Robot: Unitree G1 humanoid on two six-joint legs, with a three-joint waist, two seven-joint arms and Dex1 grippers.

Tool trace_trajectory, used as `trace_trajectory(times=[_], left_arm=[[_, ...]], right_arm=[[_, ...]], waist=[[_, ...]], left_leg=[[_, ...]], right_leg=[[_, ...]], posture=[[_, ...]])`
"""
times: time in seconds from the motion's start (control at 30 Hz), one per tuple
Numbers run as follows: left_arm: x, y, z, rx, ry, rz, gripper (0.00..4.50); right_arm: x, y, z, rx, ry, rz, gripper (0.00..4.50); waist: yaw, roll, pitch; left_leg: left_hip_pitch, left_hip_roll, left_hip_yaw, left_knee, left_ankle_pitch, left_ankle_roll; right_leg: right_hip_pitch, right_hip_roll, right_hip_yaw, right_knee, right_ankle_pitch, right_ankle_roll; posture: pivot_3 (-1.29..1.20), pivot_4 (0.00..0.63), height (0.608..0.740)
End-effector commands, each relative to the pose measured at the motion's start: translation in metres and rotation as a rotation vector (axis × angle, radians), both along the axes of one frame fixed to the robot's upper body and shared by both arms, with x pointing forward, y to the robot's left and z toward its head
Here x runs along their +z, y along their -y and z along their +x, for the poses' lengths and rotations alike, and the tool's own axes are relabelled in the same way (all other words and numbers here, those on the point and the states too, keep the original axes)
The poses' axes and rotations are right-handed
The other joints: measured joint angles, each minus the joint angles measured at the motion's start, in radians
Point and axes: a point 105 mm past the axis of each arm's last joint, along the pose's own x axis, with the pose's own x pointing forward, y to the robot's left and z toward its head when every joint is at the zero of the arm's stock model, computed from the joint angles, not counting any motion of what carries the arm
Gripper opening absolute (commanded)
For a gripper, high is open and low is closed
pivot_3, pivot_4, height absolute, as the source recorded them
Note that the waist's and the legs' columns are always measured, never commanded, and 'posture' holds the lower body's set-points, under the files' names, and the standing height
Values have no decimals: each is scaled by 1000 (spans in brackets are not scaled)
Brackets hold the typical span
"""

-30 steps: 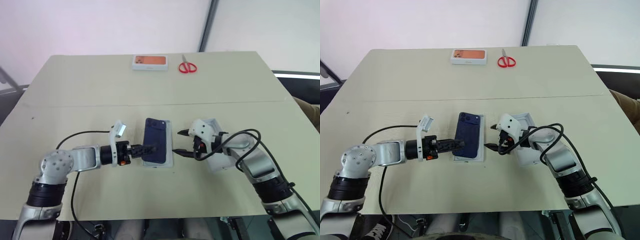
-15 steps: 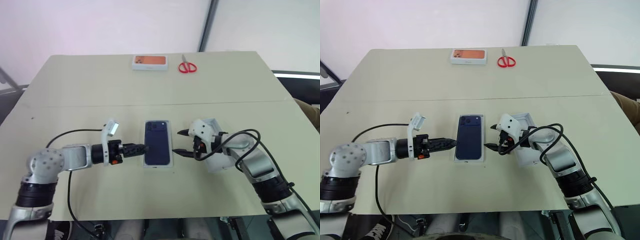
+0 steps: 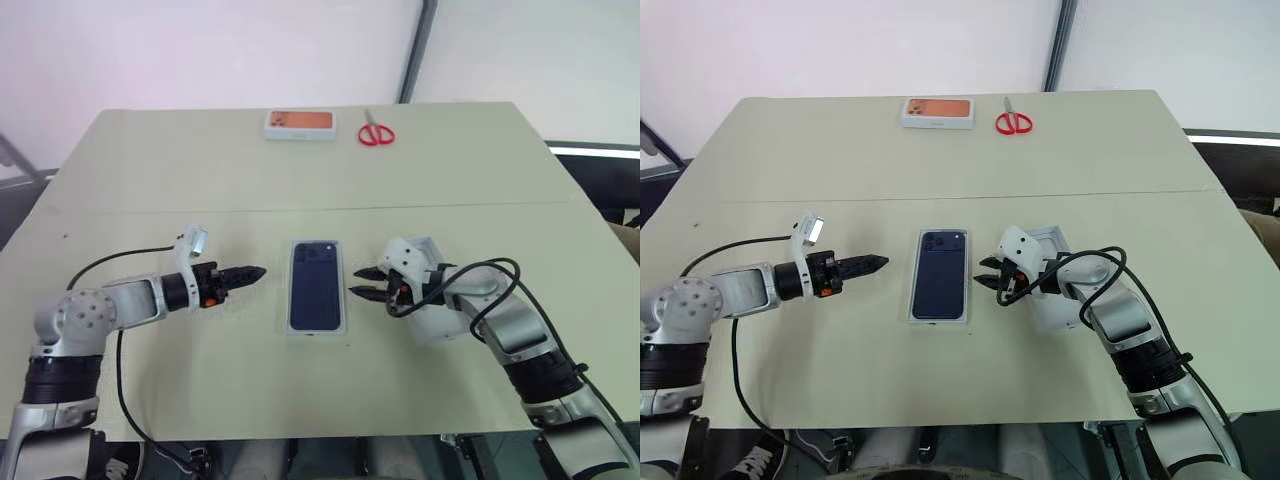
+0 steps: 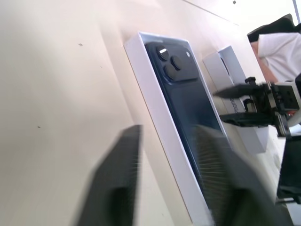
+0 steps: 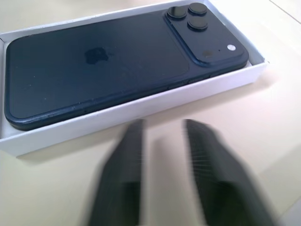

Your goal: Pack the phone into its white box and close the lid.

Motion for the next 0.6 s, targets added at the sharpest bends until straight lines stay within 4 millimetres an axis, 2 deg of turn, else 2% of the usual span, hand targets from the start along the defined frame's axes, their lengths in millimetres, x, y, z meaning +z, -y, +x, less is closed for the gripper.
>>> trace_trajectory(times=[0.03, 0.17, 0.33, 0.47, 0.6], left_arm=[[2, -1, 5, 10, 36, 28, 57], [-17, 15, 4, -38, 49, 138, 57], [-34, 44, 0, -124, 69, 200, 57], [-36, 66, 8, -147, 84, 171, 57], [-28, 98, 8, -216, 99, 104, 57]], right_arm=[[9, 0, 2, 6, 52, -1, 0], [7, -4, 4, 8, 66, -14, 0], [8, -11, 6, 14, 74, -6, 0], [7, -14, 7, 11, 78, -6, 0], [7, 0, 10, -27, 77, -24, 0]], waist=[[0, 0, 0], [0, 0, 0], [0, 0, 0], [5, 1, 0], [21, 0, 0]], left_leg=[[0, 0, 0, 0, 0, 0], [0, 0, 0, 0, 0, 0], [0, 0, 0, 0, 0, 0], [0, 0, 0, 1, 0, 0], [0, -1, -1, 2, 0, 0]], right_leg=[[0, 0, 0, 0, 0, 0], [0, 0, 0, 0, 0, 0], [0, 0, 0, 0, 0, 0], [1, 0, -1, 0, 0, 0], [2, 0, -1, 0, 0, 0]], posture=[[0, 150, 740], [0, 150, 740], [0, 150, 740], [0, 150, 740], [0, 150, 740]])
